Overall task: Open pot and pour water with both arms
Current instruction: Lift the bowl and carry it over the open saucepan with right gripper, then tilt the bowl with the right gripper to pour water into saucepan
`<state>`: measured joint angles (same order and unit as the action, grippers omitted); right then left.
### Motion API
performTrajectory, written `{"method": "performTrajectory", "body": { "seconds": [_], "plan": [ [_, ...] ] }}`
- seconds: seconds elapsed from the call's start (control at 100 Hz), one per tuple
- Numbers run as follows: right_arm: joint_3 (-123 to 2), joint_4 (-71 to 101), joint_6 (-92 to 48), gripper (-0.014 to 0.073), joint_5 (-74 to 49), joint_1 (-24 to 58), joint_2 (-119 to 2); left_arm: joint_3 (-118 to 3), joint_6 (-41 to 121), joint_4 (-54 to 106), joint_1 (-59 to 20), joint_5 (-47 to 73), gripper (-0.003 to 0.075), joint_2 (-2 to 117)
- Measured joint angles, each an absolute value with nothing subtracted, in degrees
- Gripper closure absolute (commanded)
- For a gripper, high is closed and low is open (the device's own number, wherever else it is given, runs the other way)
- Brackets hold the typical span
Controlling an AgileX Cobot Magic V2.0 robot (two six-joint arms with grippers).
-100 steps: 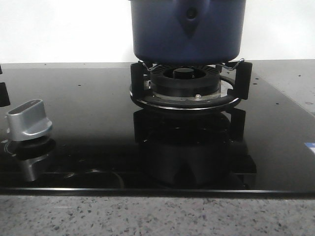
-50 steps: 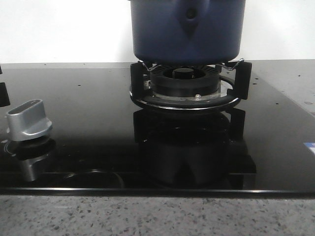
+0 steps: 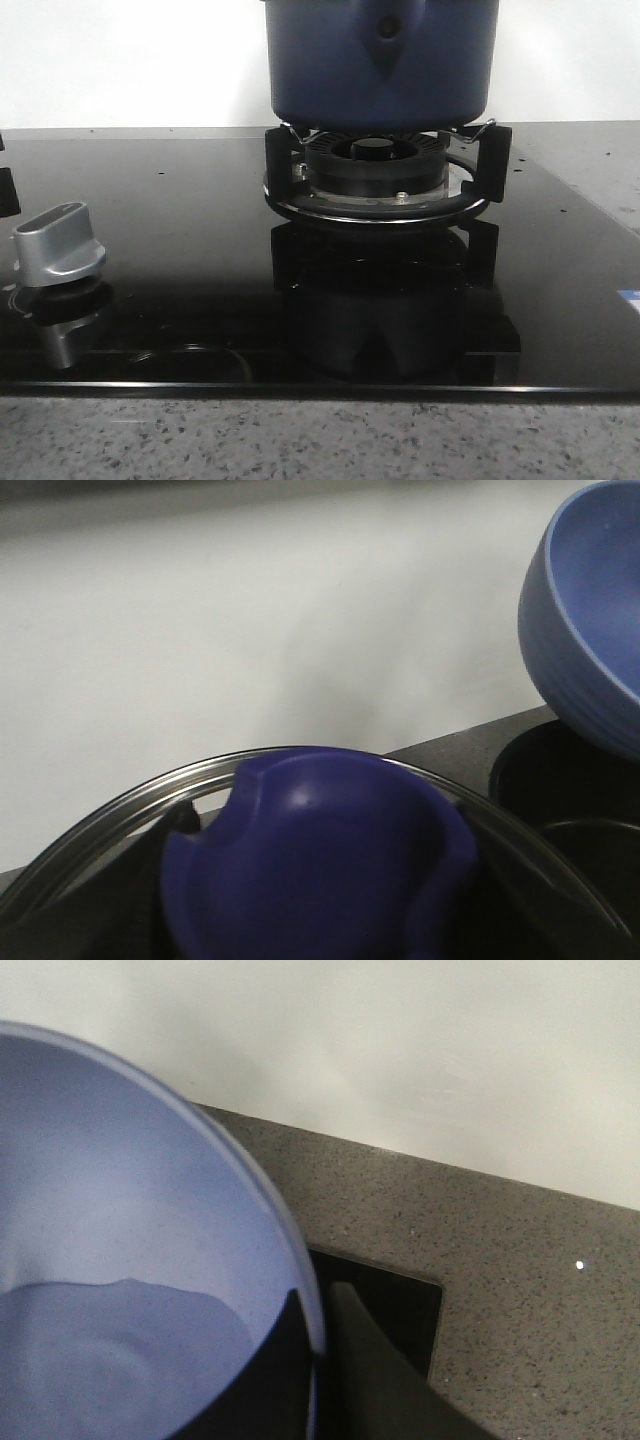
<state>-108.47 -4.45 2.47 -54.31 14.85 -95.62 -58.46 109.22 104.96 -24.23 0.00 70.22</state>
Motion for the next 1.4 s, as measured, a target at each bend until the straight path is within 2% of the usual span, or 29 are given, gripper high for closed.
{"method": "performTrajectory", "body": {
  "seconds": [0.92,1.4],
  "plan": [
    [-108.5,-10.7,2.3,0.0639,-47.8,15.1,-96.1,-58.5,109.2,105.0,-24.2,0.0,0.0459,70.2],
    [-108.5,-28.7,9.4,0.0639,-46.7,22.1,-96.1,-58.5,109.2,105.0,-24.2,0.0,0.0459,70.2]
  ]
}}
